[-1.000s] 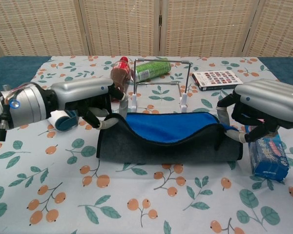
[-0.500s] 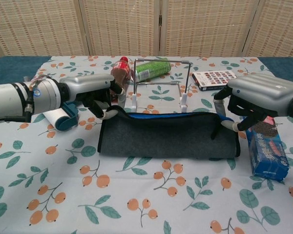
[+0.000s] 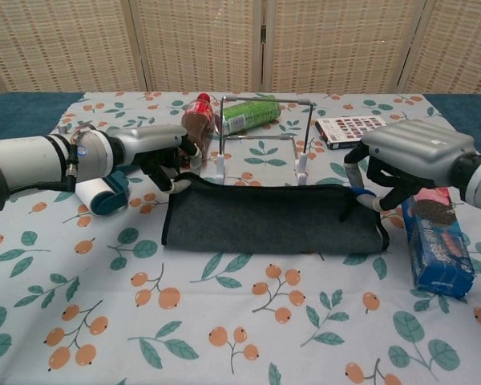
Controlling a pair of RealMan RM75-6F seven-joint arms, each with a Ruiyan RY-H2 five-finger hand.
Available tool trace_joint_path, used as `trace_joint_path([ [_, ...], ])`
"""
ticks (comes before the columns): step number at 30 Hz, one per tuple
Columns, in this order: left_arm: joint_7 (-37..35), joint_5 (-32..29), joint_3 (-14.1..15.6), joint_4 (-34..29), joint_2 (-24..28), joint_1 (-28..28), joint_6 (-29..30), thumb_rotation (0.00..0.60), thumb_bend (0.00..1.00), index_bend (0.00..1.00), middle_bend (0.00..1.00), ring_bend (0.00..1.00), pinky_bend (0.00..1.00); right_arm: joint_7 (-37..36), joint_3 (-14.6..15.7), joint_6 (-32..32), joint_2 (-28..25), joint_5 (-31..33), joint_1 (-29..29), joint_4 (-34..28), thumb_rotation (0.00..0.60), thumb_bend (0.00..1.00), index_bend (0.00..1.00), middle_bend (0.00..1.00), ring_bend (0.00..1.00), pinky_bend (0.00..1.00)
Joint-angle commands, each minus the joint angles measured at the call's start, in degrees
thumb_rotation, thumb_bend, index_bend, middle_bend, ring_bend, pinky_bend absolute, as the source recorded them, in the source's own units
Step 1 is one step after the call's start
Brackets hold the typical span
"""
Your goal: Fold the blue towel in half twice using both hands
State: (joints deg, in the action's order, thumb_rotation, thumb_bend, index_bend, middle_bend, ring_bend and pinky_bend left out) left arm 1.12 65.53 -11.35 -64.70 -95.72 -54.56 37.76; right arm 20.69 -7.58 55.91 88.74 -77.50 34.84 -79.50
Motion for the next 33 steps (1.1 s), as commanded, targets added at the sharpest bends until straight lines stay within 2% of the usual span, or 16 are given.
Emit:
trace_joint_path([
  [1,0.7,-0.9,-0.1,0.0,0.0,-0.2,-0.4,0.6,0.53,0.57,1.0,0.89,1.0,0.2,0.1,-0.1,0.6,0.1,0.4,0.9,0.6,0.58,0.66,0.92,0.9,1.0],
  [19,4.1,-4.6,-0.3,-0.4,-0.3,-0.2,0.2,0.6,0.53,0.42,1.0,0.88,1.0,1.0,-0.9,-1.3,4.0,0.9,4.0,7.0,0.6,0.58,0.66,0.92,0.9,1.0],
  [24,4.7,-5.1,-0.4,-0.8,-0.3,0.0,1.0,0.6,0.47,0.39,1.0,0.87,1.0,0.4,-1.2,-2.2,5.6,1.5,5.0,9.8,0.6,0.57,0.66,0.92,0.9,1.0],
  [27,5.3,-5.2,-0.3,-1.1,-0.2,0.2,1.5,0.6,0.43,0.36,1.0,0.86,1.0,0.3,-1.4,-2.6,6.4,1.9,5.5,11.2,0.6,0.5,0.65,0.92,0.9,1.0],
  [30,5.6,-5.3,-0.3,-1.1,-0.5,0.4,2.2,0.6,0.39,0.34,1.0,0.86,1.0,0.2,-1.7,-2.9,7.1,2.5,5.9,12.2,0.6,0.35,0.57,0.92,0.9,1.0],
  [33,5.8,-5.2,-0.4,-1.2,-0.6,0.6,3.0,0.6,0.37,0.32,1.0,0.86,1.0,0.0,-1.7,-2.8,7.6,2.5,6.2,12.9,0.6,0.24,0.49,0.92,0.9,1.0],
])
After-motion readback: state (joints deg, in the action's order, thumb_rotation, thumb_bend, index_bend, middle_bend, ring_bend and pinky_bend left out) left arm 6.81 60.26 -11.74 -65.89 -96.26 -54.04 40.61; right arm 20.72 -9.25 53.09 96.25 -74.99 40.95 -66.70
